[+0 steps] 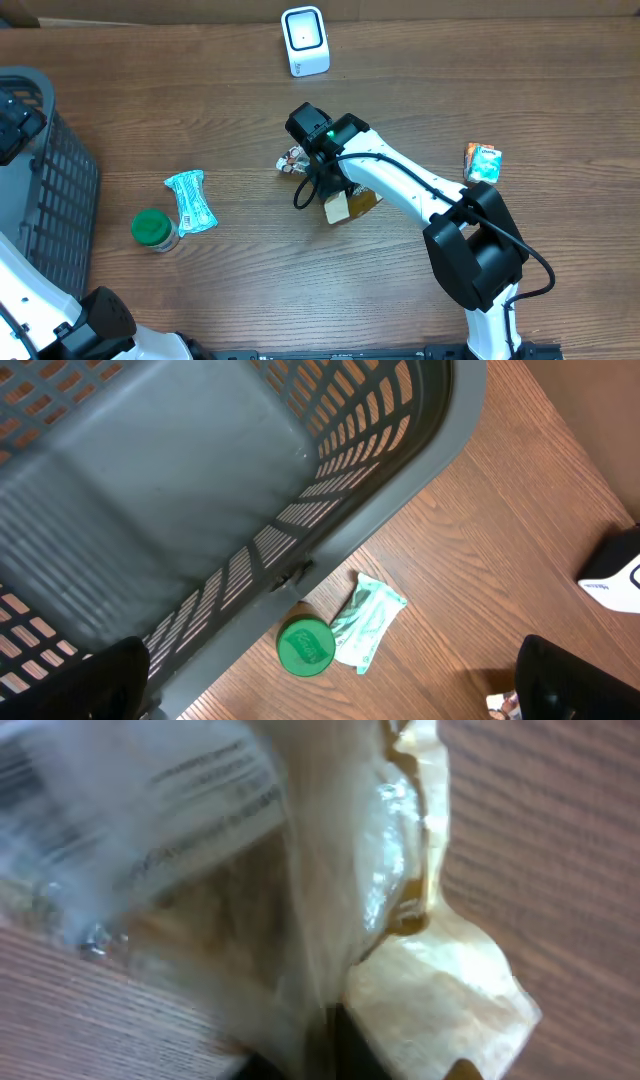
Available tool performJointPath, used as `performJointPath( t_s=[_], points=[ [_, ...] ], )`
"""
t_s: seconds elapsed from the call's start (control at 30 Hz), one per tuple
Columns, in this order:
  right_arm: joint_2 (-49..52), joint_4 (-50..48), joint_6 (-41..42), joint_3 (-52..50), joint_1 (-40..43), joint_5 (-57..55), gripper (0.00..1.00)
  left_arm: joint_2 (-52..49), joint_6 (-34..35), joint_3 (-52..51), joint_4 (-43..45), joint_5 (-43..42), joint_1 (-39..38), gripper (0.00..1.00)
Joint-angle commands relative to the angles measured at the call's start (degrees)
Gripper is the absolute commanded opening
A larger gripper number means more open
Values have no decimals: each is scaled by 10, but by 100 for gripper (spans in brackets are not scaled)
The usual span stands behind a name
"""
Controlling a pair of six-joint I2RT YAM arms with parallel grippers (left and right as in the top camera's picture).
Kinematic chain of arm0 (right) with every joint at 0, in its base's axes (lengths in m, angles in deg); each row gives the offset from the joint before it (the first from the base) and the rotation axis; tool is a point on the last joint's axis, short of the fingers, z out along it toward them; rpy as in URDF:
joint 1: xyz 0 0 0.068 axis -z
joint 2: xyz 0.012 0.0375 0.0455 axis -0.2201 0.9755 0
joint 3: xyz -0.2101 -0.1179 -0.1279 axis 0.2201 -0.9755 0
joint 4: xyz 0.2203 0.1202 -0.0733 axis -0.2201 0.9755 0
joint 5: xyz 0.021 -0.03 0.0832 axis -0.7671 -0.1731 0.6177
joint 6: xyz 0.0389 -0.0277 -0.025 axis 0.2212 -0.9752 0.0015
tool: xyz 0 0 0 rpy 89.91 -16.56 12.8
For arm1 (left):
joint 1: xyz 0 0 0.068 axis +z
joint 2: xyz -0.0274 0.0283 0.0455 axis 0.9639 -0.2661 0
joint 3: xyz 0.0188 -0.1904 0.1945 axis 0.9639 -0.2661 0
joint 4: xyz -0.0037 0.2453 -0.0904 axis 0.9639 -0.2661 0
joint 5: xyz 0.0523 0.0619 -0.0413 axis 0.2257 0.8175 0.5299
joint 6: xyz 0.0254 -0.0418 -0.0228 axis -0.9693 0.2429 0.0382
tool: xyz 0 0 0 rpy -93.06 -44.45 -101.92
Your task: Scan the item barcode
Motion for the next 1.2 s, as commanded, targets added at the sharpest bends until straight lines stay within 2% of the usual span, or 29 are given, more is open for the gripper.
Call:
performJointPath(
  t_s=[0.0,0.07,0.27,0.4,0.43,0.63,0.8,1.17],
  points=[
    [-1,-6,-18,12,2,2,45,1,-9,1,-1,-4,-4,100],
    [-1,-4,-17,14,2,13,55,1,-9,1,-1,-4,-4,100],
    [-17,26,-17,55,24,68,63,1,-9,1,-1,-4,-4,100],
    [-27,43,-17,82,73,94,87,1,-9,1,-1,-4,-4,100],
    [-27,45,-17,82,89,109,89,1,-9,1,-1,-4,-4,100],
    [-16,74,49,51,210,253,89,1,-9,1,-1,-4,-4,100],
    [-12,64,44,-13,277,372,89,1,-9,1,-1,-4,-4,100],
    [-8,-62,0,-142,276,508,89,1,-9,1,-1,-4,-4,99]
  ],
)
